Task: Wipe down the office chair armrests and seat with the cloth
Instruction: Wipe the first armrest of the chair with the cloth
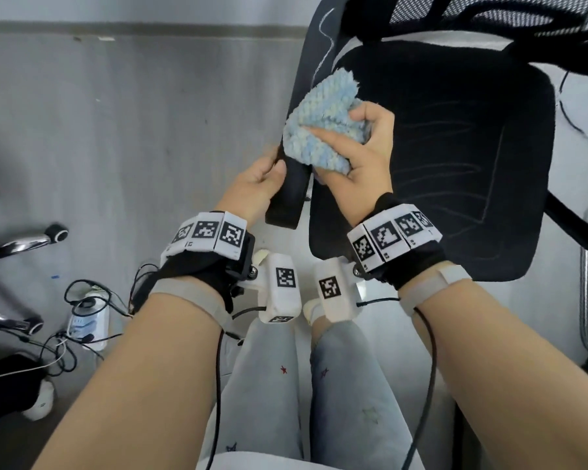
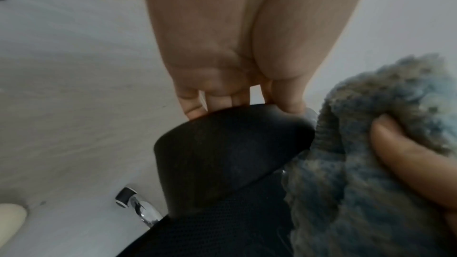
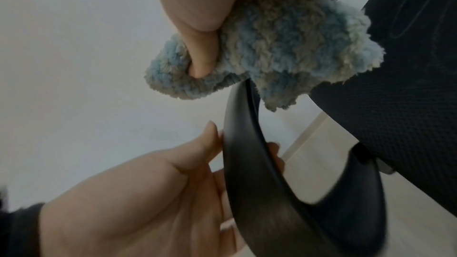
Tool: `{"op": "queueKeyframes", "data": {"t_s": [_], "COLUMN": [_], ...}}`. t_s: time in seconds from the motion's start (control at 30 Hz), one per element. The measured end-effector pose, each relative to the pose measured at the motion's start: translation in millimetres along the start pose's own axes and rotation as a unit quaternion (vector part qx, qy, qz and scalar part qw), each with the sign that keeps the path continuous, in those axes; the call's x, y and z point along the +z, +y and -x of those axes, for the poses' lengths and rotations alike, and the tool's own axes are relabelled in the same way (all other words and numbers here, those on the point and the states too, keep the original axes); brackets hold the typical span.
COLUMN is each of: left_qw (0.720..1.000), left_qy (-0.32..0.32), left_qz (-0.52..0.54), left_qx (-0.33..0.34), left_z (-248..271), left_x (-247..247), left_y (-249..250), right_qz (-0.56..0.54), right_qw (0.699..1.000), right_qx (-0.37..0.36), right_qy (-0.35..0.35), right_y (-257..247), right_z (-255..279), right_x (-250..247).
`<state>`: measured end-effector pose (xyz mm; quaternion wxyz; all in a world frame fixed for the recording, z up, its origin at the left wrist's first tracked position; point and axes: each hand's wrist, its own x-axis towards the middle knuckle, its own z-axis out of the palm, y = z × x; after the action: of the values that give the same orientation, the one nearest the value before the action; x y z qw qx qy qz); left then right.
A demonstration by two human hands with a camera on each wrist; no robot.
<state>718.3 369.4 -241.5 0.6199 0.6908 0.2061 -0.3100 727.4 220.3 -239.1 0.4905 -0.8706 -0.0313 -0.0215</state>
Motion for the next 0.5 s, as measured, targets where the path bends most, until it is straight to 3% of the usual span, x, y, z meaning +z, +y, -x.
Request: {"op": "queueKeyframes", "data": {"t_s": [0.07, 0.2, 0.3, 0.5], "left_qw": [0.999, 0.994, 0.993, 0.993], "left_qy": [-0.024, -0.057, -0.055, -0.033], "left_qz": [-0.027, -0.073, -0.047, -0.017], "left_qx": [-0.009, -0.057, -0.093, -0.111], "left_z": [6.2, 22.9, 31.8, 37.2], "left_x": [2.4, 5.8, 8.2, -3.2], "left_y": [1.9, -3.4, -14.3, -31.9], "right_qz": [-0.01, -0.026, -0.025, 0.037], "right_qw": [0.999, 0.985, 0.984, 0.996], "right_qx": [0.031, 0.145, 0.164, 0.05], "right_qy": [0.004, 0.087, 0.068, -0.068], "right_y": [0.7, 10.5, 12.8, -0.1], "right_z": [-2.6, -4.1, -1.0, 25.3], "right_x": [-5.3, -23.1, -25.7, -4.5]}}
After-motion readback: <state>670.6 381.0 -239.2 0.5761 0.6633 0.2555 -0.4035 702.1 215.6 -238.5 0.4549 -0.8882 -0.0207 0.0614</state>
